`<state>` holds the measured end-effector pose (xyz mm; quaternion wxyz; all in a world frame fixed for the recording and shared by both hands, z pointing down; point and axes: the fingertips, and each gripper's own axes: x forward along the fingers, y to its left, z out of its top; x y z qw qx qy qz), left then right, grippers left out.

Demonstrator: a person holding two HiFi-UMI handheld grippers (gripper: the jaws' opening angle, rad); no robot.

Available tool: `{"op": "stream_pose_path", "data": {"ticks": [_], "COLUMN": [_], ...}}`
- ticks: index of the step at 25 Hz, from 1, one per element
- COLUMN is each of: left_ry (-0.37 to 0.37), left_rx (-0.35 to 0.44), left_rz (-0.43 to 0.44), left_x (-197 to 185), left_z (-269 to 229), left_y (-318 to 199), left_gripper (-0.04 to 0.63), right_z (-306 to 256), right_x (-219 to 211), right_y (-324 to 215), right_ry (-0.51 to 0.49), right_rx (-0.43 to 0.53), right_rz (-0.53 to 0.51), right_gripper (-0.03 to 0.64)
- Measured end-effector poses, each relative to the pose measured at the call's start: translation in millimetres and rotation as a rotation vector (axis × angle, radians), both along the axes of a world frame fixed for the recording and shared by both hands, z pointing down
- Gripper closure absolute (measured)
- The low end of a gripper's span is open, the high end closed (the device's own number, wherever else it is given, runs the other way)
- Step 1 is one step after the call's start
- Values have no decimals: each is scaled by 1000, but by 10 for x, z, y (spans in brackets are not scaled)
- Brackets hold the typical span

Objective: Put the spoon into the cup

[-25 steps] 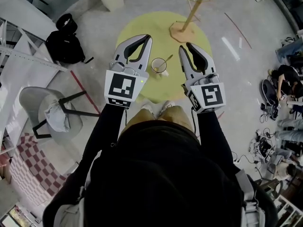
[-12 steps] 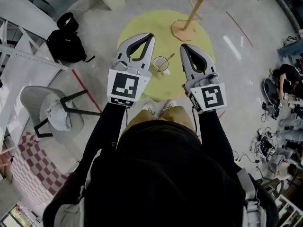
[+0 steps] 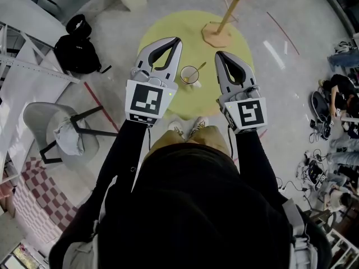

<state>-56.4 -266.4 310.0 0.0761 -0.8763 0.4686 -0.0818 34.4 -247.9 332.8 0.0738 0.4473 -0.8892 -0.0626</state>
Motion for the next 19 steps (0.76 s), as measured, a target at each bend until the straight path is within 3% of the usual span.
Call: {"op": "stream_pose_path", "data": {"ticks": [19], "left_ry": [-5], "left_rx": [-11], "left_rz": [11], "left_x": [30], "left_z": [51], "left_y": [-42], "left_gripper": [580], "right_z": [24], "right_x": [116], "right_y": [-66], "right_ry": [7], "right_rx": [-5], "right_rz": [28], "right_gripper": [591]}}
